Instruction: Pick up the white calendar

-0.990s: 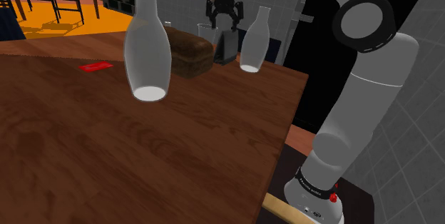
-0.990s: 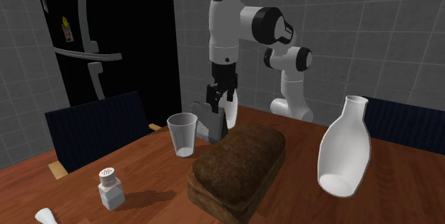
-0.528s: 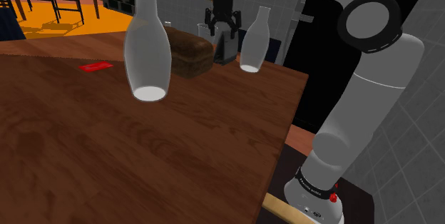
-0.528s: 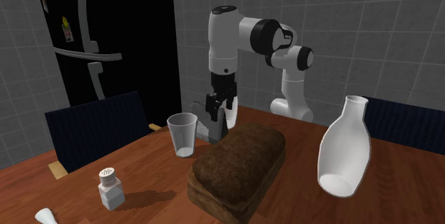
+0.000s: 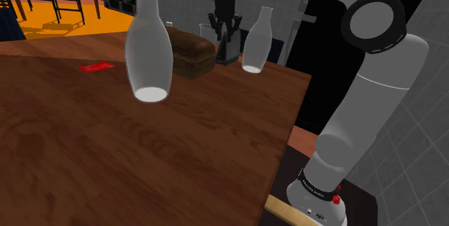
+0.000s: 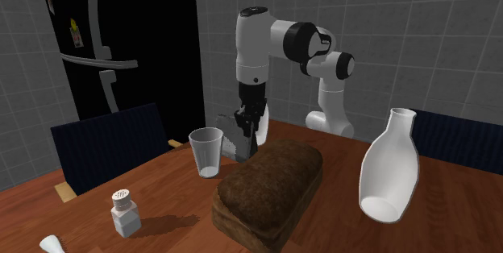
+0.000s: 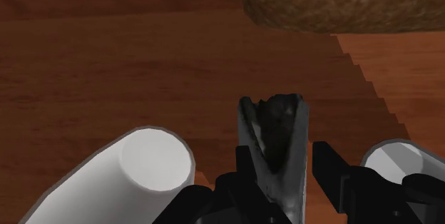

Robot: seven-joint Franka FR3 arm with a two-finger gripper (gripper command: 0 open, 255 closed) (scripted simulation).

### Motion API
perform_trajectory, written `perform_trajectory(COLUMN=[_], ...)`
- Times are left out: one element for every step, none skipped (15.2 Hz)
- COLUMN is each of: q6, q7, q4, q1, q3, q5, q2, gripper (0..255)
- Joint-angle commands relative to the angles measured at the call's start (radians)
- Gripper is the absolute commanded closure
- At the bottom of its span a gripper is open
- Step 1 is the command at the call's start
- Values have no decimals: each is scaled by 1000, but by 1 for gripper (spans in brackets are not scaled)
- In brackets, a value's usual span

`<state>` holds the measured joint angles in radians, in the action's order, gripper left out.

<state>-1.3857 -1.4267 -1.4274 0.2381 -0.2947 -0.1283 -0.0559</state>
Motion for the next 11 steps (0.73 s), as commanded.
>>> perform_trajectory(q6=[0, 0, 16, 32, 49, 65, 82, 99, 117, 135, 154], q7=[0, 0, 0, 1, 1, 1, 1, 1, 1, 1, 1], q4=[-1, 1, 22, 45, 68, 92, 116, 142, 168, 195, 224], q1=[0, 0, -1, -3, -4, -6, -8, -10, -12, -15, -17], q3=[0, 0, -1, -2, -3, -4, -5, -6, -7, -8, -9], q5=[0, 0, -2, -5, -7, -10, -13, -16, -19, -23, -27], q2=[-1, -2, -8, -15, -22, -30, -38, -47, -56, -66, -76], gripper=[255, 255, 255, 255, 255, 255, 255, 255, 255, 255, 255])
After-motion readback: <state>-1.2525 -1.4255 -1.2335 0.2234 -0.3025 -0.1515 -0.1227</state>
